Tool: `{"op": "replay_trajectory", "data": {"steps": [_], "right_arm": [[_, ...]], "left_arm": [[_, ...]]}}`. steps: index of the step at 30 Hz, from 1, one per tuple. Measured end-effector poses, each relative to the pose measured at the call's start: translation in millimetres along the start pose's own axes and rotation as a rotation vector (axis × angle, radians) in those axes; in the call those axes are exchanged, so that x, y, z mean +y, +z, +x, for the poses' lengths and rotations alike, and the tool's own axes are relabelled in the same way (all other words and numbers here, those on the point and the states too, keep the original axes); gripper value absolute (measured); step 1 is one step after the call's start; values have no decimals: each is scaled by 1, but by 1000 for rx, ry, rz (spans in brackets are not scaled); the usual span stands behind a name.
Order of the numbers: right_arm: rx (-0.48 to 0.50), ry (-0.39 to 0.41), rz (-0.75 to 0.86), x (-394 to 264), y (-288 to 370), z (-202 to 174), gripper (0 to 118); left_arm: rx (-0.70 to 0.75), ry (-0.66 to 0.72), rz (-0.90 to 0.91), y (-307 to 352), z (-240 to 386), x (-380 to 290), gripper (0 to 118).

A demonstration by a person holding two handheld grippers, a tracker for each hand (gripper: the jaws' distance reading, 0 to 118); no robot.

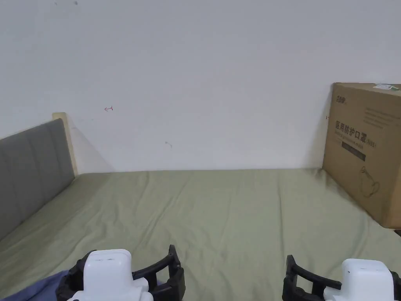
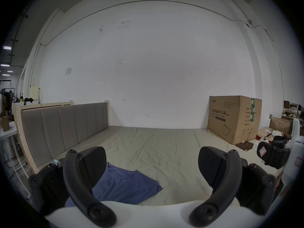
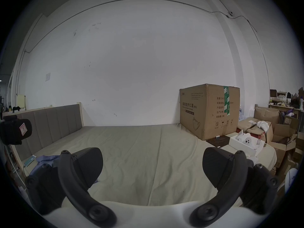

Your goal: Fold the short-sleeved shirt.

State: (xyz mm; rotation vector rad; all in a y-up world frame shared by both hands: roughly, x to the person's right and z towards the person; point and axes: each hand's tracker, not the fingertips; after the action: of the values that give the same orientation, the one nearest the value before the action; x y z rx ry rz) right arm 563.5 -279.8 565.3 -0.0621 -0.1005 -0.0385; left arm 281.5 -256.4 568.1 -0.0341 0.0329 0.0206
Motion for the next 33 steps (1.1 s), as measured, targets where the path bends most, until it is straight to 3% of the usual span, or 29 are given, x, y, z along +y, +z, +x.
{"op": "replay_trajectory", "data": {"steps": [4,7,12,17,19,23,25,27,33], "right_arm": [[10,63,-2,-1,0,-4,118],[17,57,-4,0,0,-6,118],[-58,79,30,5,-1,-4,118],[-74,143,40,11,-3,-10,118],[-68,272,50,11,-4,-21,118],[11,768,41,-5,-4,-53,118],[42,961,13,-22,-6,-68,118],[36,988,8,-31,-8,-73,118],[44,935,-40,-27,-12,-68,118]], "left_arm": [[1,1,2,1,1,2,114],[2,0,3,1,2,3,114],[-8,-4,4,-2,1,4,114],[-41,116,-11,-7,-6,3,114],[-68,241,-20,-9,-15,-1,114],[-77,656,-126,-17,-38,-21,114],[-84,827,-193,-23,-49,-36,114],[-58,852,-230,-24,-49,-43,114],[-42,755,-227,-25,-51,-39,114]]}}
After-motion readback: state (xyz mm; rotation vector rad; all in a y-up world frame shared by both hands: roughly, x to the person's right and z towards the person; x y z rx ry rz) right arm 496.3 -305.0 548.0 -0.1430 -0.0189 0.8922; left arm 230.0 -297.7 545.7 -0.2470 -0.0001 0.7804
